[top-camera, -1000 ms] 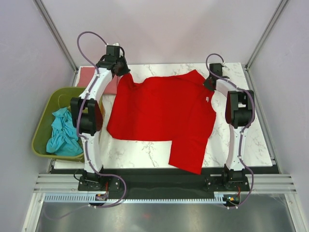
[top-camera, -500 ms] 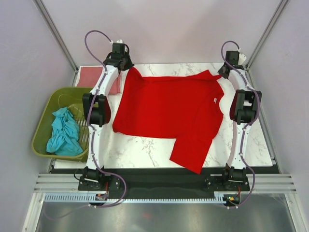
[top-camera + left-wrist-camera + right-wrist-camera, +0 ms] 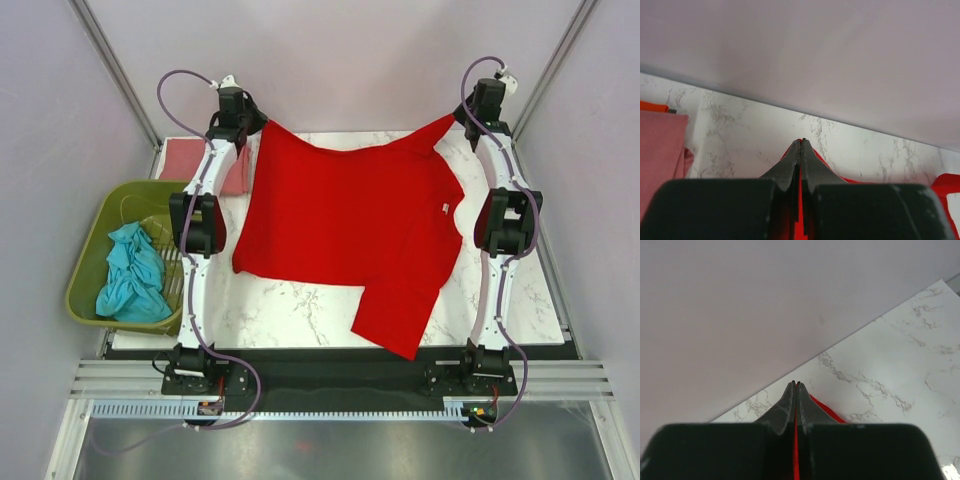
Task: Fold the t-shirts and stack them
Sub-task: Flatten the tshirt out, then fold the tshirt
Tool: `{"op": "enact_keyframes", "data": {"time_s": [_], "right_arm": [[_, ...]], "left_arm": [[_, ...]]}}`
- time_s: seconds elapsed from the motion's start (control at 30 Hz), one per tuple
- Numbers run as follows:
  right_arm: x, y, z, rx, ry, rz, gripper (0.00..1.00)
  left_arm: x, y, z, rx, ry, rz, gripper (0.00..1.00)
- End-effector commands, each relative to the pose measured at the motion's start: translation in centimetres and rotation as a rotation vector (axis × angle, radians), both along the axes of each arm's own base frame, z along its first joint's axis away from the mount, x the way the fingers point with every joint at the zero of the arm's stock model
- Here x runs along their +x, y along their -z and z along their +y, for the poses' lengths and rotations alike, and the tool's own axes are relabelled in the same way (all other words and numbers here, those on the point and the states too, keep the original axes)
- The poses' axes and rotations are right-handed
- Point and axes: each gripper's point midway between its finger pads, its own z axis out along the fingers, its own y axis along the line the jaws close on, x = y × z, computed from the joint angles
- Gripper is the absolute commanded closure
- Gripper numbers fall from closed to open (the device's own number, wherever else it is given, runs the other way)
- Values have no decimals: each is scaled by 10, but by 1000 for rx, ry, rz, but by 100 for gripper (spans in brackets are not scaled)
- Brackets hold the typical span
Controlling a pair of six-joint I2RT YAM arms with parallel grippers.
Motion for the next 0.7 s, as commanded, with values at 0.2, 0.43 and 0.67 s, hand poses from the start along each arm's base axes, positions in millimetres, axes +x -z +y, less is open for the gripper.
{"op": "enact_keyframes", "data": {"time_s": [0.2,0.43,0.67], "right_arm": [[20,-57,-14,28,4,-203,100],[0,-71,0,59,-56,-164,100],[-55,-66,11,136,-104,-7,100]], "left_arm": [[26,-30,17,-151,-12,-147,98],[4,-39,6,-122,85,-125,98],[-35,-35,15,-49,103,-52,98]]}}
